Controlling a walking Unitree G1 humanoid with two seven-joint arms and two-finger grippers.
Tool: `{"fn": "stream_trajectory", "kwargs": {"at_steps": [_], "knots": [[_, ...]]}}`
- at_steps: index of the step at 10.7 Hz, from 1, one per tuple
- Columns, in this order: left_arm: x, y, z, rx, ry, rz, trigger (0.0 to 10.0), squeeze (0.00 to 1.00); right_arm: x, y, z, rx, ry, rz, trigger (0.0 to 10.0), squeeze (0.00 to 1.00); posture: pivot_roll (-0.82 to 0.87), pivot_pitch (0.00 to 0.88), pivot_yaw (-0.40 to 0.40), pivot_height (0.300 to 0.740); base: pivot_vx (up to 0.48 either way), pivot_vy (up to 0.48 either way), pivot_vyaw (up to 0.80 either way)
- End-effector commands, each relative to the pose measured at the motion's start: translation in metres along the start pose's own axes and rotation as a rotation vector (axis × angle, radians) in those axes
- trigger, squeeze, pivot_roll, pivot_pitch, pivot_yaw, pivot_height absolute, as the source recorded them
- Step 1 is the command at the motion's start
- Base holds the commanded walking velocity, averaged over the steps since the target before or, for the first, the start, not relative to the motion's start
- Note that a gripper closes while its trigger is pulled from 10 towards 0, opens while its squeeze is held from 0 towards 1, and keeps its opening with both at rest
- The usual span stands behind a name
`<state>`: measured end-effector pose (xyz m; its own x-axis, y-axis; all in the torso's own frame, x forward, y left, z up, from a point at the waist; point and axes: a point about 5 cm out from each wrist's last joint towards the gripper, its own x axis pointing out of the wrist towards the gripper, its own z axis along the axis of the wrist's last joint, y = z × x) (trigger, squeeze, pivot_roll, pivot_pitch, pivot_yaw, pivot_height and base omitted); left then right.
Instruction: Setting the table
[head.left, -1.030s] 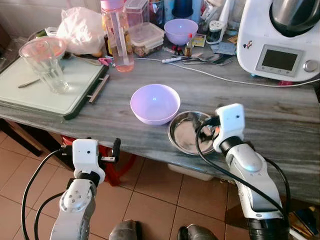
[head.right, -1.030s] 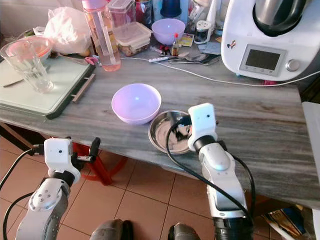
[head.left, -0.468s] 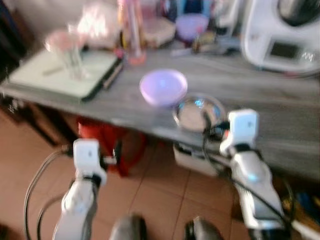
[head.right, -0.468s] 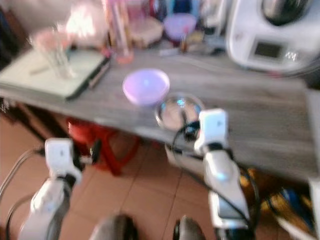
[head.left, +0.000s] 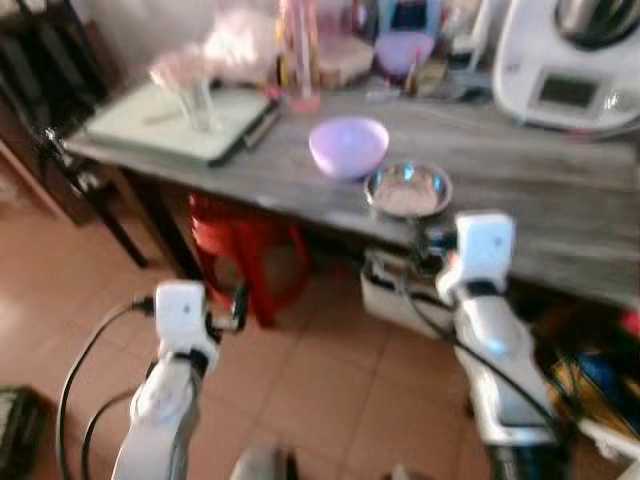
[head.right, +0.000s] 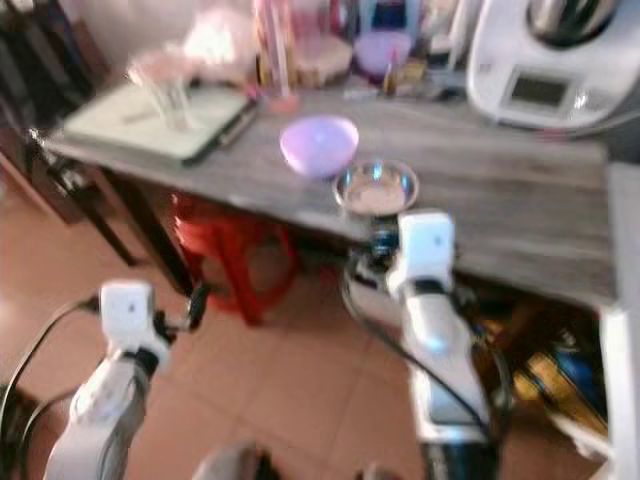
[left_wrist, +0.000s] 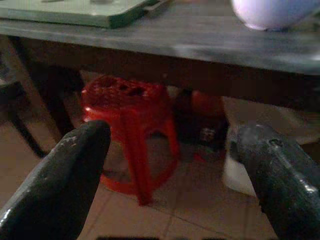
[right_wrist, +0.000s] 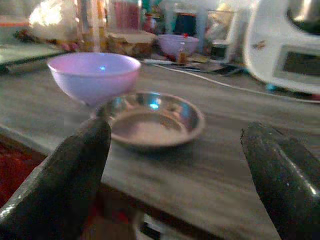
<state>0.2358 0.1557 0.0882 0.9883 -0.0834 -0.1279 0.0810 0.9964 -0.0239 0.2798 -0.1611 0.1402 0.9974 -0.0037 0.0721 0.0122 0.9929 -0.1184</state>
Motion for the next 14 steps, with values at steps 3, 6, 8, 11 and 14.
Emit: {"fn": "stream_trajectory", "kwargs": {"at_steps": [3, 6, 8, 11, 14], "knots": [[0.001, 0.004, 0.001, 0.002, -0.006, 0.010, 10.0, 0.00, 0.004, 0.005, 0.004, 0.057, -0.018, 0.019, 10.0, 0.00, 0.04, 0.009, 0.055, 0.740, -0.262, 0.000, 0.00], [0.005, 0.002, 0.002, 0.000, -0.018, 0.009, 10.0, 0.00, 0.007, 0.006, 0.004, 0.051, -0.024, 0.032, 10.0, 0.00, 0.04, 0.010, 0.052, 0.740, -0.260, 0.000, -0.80], [0.006, 0.001, 0.004, 0.005, -0.026, 0.009, 10.0, 0.00, 0.009, 0.006, 0.004, 0.055, -0.029, 0.038, 10.0, 0.00, 0.03, 0.011, 0.051, 0.740, 0.000, 0.000, -0.65], [0.005, -0.004, 0.010, -0.011, -0.066, -0.033, 10.0, 0.00, 0.009, 0.008, 0.006, 0.060, -0.044, 0.057, 10.0, 0.00, 0.04, 0.011, 0.052, 0.740, 0.000, -0.120, 0.00], [0.007, -0.006, 0.010, -0.014, -0.067, -0.033, 10.0, 0.00, 0.010, 0.009, 0.008, 0.060, -0.054, 0.066, 10.0, 0.00, 0.04, 0.017, 0.053, 0.740, 0.000, -0.465, 0.00]]}}
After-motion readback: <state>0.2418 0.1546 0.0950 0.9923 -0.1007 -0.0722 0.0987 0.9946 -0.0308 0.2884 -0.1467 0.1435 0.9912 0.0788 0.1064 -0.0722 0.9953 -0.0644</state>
